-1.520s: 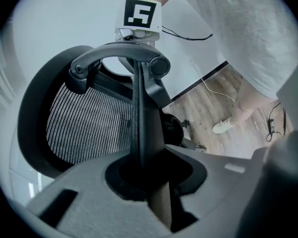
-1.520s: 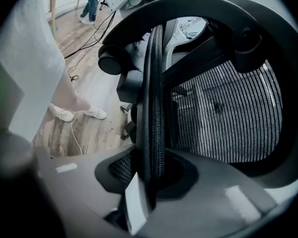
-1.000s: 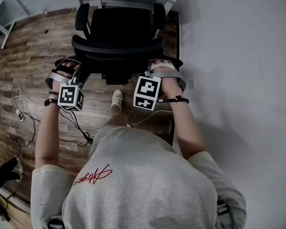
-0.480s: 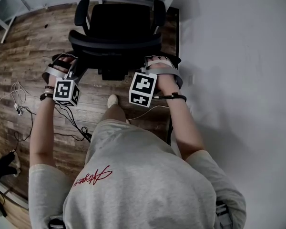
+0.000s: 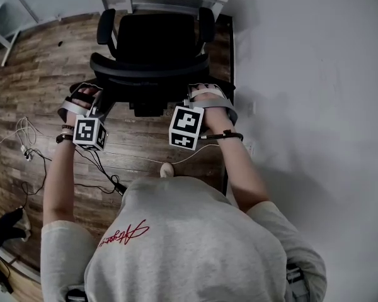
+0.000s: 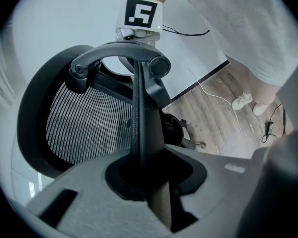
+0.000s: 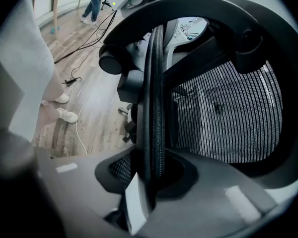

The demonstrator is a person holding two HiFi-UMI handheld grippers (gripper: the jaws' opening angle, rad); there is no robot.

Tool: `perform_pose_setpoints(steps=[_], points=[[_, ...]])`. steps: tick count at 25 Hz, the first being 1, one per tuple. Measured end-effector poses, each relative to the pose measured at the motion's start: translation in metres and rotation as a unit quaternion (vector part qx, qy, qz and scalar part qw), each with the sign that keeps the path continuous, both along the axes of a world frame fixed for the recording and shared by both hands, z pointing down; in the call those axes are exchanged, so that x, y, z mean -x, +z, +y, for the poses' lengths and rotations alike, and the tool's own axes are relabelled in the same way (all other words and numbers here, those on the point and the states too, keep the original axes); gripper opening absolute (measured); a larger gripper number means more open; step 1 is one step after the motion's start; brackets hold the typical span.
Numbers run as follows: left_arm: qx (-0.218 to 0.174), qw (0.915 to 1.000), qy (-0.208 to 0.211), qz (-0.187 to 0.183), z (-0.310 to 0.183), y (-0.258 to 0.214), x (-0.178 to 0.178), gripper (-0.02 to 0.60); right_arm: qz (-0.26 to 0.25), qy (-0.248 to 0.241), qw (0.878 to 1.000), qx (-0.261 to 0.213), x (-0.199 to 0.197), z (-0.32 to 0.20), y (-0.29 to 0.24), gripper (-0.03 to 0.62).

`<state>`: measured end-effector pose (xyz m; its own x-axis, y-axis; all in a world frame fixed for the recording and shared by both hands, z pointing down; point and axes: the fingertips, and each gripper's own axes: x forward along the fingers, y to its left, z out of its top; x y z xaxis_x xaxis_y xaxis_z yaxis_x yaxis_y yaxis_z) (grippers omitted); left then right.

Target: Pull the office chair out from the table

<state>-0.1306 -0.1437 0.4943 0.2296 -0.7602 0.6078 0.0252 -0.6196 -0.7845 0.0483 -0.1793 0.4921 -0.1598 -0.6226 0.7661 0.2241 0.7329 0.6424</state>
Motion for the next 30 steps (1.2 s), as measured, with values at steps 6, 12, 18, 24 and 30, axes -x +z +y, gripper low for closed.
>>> perform_pose_setpoints(steps=[6, 12, 18, 24, 30], points=[[0.005, 1.0000, 0.005, 0.000, -0.0007, -0.0011, -0.0016, 0.083, 0.001, 0.006, 1.000, 0.003, -0.0006, 0.0004, 0.0005, 0.089], [0.007, 1.0000, 0.007, -0.002, 0.0002, 0.0031, 0.0007, 0.083, -0.001, 0.011, 1.000, 0.007, 0.0002, 0.0025, 0.0046, 0.091], [0.012, 0.9999, 0.009, -0.003, 0.0004, 0.0041, 0.0013, 0.083, -0.002, 0.014, 1.000, 0.010, 0.0004, 0.0043, 0.0060, 0.091], [0.013, 0.9999, 0.011, -0.004, 0.0010, 0.0060, 0.0013, 0.083, -0.003, 0.019, 1.000, 0.011, 0.0006, 0.0047, 0.0086, 0.091], [0.013, 0.9998, 0.013, -0.004, 0.0015, 0.0052, 0.0003, 0.083, -0.003, 0.021, 1.000, 0.013, -0.0003, 0.0061, 0.0078, 0.091]])
